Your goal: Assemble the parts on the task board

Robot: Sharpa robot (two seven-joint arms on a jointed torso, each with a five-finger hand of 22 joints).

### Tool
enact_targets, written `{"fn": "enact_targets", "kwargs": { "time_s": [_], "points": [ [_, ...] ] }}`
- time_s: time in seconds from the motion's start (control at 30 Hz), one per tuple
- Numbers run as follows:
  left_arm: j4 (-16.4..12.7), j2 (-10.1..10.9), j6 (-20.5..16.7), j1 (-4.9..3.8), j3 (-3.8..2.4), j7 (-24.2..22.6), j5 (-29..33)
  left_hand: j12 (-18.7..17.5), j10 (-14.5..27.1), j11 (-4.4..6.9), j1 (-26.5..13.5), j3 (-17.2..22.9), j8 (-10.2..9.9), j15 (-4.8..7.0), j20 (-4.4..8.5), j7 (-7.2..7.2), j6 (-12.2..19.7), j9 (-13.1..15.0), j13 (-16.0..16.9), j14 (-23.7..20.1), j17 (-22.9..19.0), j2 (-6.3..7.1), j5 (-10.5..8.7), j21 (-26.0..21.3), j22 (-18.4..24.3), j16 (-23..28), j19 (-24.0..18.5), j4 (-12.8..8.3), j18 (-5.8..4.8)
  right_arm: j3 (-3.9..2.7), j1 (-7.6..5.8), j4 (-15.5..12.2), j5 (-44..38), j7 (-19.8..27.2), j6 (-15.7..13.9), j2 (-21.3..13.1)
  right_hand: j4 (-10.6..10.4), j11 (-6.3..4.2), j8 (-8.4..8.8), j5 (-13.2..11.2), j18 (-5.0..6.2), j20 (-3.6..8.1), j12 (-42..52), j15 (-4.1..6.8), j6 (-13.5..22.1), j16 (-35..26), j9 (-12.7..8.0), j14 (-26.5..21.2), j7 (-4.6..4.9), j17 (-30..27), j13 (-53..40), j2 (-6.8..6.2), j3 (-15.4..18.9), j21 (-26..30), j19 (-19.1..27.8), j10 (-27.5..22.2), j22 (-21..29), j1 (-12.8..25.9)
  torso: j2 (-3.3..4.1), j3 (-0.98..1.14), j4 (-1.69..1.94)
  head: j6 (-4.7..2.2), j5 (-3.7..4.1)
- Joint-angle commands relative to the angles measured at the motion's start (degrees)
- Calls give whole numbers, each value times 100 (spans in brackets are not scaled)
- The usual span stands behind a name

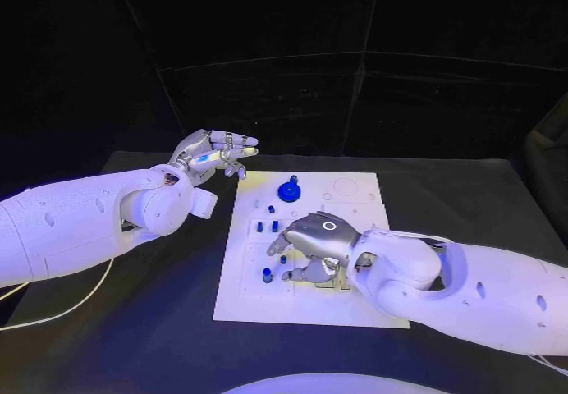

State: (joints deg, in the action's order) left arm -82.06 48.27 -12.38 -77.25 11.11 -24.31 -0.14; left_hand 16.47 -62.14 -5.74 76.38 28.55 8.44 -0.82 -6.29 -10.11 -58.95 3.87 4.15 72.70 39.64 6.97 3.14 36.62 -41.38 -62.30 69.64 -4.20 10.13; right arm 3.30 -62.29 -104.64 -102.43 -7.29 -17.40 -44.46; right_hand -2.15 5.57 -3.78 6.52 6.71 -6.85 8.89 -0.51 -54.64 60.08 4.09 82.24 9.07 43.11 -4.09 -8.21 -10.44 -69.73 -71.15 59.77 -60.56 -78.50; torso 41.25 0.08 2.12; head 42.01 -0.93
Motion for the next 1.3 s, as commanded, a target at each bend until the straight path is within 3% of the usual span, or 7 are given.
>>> {"fn": "enact_targets", "kwargs": {
  "time_s": [0.03,0.27,0.33,0.5,0.67,0.8,1.3],
  "points": [
    [-8,13,58,-8,-4,-20,19,34,28,-10,-14,-33,7,1,-10,-3,16,-2,-4,-58,-5,-59,2,-39,6,38,-39,-12,34,-10,-42,-241,865,-26,-519,-373,-99,-27,-90,121,-95,21,226,10,-189,342,33,162,20,460,-61,102,69,-325,-315,405,-440,78,-4,-8,-3,-30,52],
    [-27,36,53,-8,-2,-23,19,34,28,-10,-14,-33,7,1,-10,-3,16,-2,-4,-58,-5,-59,2,-39,6,38,-39,-12,34,-17,-169,-699,1884,-967,-491,-1540,-698,-381,-434,701,-337,268,1240,289,-594,1300,129,407,-259,1710,-721,-4,584,-1148,-1035,1818,-1559,687,-9,-16,-20,-103,340],
    [-42,43,53,-8,-2,-24,19,34,28,-10,-14,-33,7,1,-10,-3,16,-2,-4,-58,-5,-59,2,-39,6,38,-39,-12,34,-16,-179,-754,1938,-1290,-424,-1774,-937,-432,-530,949,-387,324,1590,336,-634,1483,167,429,-317,1964,-1058,16,808,-1294,-1156,1922,-1772,902,-13,-20,-40,-107,389],
    [-93,62,56,-8,-1,-31,19,38,31,-10,-9,-35,8,1,-10,-2,18,-2,-4,-59,-6,-60,2,-42,7,36,-39,-17,34,-12,-185,-821,1780,-1885,-242,-2100,-1427,-484,-797,945,-433,388,2974,342,-561,1776,325,427,-372,2360,-2702,127,1355,-1466,-1269,1622,-2023,811,2,-17,-64,-129,467],
    [-126,85,58,-8,0,-31,19,38,31,-10,-9,-35,8,1,-10,-2,18,-2,-4,-59,-6,-60,2,-42,7,36,-39,-17,34,-8,-181,-866,1523,-2232,-44,-2254,-1456,-470,-1006,937,-439,356,3539,362,-478,1821,481,414,-365,2408,-3531,223,1771,-1479,-1260,1412,-2045,975,5,-10,-80,-116,469],
    [-135,97,58,-8,1,-33,19,38,31,-10,-9,-35,8,1,-10,-2,18,-2,-4,-59,-6,-60,2,-42,7,36,-39,-17,34,-4,-169,-820,1391,-2323,143,-2229,-1461,-485,-1129,940,-443,357,3829,374,-475,1840,583,415,-382,2435,-3948,271,1891,-1490,-1264,1429,-2064,1038,-5,-28,-73,-106,491],
    [-130,120,49,-8,4,-29,19,39,31,-10,-9,-37,9,1,-11,-2,18,-2,-4,-60,-7,-61,2,-42,8,36,-39,-17,34,8,-19,-701,1093,-2340,512,-1930,-1463,-504,-1283,930,-452,369,4361,385,-441,1918,736,435,-407,2570,-4635,255,2007,-1515,-1285,1567,-2109,1040,0,-23,-66,-76,482]
  ]
}}
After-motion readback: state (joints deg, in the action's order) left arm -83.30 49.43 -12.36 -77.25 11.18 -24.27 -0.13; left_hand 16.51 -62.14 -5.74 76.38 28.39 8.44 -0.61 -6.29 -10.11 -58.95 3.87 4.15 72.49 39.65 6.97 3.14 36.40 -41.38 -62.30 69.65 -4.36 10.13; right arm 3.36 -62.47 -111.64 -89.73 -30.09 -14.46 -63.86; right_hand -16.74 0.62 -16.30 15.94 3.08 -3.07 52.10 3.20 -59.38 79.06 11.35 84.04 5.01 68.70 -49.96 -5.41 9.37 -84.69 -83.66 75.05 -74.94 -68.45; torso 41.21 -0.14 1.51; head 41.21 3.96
